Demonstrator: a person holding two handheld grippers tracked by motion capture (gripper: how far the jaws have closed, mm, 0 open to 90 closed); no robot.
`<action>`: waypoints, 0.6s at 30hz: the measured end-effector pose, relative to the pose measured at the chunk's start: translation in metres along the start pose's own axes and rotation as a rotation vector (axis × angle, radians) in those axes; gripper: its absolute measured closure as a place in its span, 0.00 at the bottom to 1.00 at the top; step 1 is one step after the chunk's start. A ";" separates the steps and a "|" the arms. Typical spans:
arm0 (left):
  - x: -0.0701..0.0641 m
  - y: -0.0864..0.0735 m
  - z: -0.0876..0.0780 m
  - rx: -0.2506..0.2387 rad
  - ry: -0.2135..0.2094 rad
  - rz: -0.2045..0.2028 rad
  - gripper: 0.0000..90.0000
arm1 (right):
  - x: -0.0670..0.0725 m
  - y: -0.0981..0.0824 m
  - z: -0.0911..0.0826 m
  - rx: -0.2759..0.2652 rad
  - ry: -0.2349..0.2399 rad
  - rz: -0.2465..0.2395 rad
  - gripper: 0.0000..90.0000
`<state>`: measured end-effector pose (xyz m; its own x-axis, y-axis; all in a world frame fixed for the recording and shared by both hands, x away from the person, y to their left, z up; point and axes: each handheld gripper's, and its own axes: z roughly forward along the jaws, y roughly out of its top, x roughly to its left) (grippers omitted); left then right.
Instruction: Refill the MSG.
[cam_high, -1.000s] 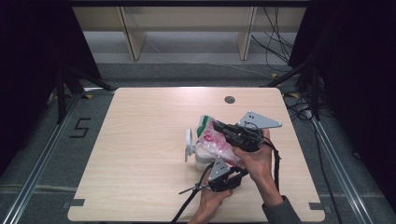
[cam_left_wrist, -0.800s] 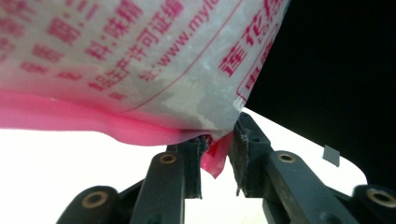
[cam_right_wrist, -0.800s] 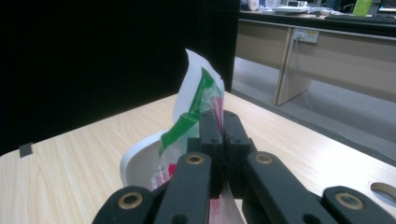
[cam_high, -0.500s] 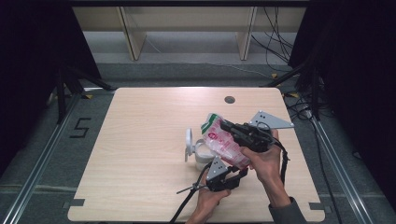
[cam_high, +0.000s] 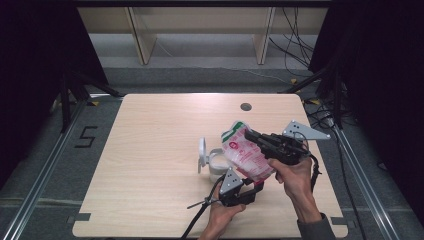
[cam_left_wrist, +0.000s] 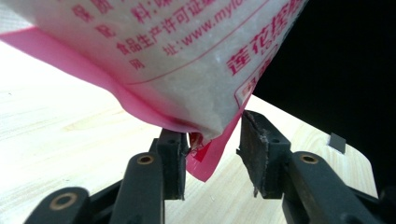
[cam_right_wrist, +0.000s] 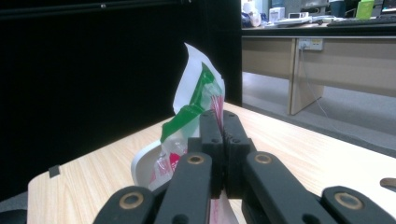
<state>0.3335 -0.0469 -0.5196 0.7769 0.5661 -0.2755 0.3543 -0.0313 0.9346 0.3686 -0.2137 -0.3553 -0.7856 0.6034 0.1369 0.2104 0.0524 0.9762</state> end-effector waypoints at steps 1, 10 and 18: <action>0.000 0.000 -0.001 0.007 0.003 0.008 0.66 | -0.002 -0.001 -0.001 -0.011 0.004 0.010 1.00; 0.002 0.001 -0.005 0.028 0.018 0.019 0.63 | -0.007 -0.004 -0.009 -0.017 -0.007 0.018 1.00; -0.001 0.001 -0.009 0.034 0.024 0.007 0.57 | -0.014 -0.011 -0.017 -0.032 0.005 0.062 1.00</action>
<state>0.3285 -0.0399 -0.5166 0.7666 0.5856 -0.2636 0.3673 -0.0632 0.9280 0.3676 -0.2364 -0.3657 -0.7747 0.6004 0.1984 0.2404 -0.0106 0.9706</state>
